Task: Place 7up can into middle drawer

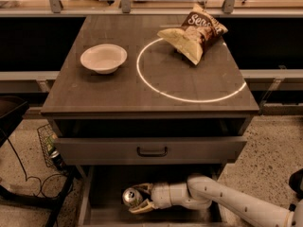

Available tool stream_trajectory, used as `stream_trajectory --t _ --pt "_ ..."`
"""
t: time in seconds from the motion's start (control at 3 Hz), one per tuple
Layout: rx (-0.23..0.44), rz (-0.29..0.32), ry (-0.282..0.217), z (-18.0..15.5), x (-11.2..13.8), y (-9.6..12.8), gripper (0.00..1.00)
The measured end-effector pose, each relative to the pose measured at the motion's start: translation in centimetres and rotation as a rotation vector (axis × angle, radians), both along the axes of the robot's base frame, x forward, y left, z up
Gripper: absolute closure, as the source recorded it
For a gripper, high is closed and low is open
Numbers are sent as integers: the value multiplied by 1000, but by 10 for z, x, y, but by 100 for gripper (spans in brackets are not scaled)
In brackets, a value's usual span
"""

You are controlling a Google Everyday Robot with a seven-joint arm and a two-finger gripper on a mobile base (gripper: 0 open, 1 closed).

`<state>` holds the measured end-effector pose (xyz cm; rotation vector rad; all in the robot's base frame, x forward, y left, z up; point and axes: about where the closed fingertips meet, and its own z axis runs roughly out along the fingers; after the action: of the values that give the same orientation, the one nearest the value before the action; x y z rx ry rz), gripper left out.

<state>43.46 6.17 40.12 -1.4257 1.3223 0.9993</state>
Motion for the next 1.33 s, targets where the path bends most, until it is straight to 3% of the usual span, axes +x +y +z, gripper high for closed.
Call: stream_trajectory --t 0.67,1.0,1.33 --pt "-4 -14 2 -6 4 -1 100" --pt "-3 -11 2 -6 4 0 85" --pt "-1 -8 3 -6 3 2 62"
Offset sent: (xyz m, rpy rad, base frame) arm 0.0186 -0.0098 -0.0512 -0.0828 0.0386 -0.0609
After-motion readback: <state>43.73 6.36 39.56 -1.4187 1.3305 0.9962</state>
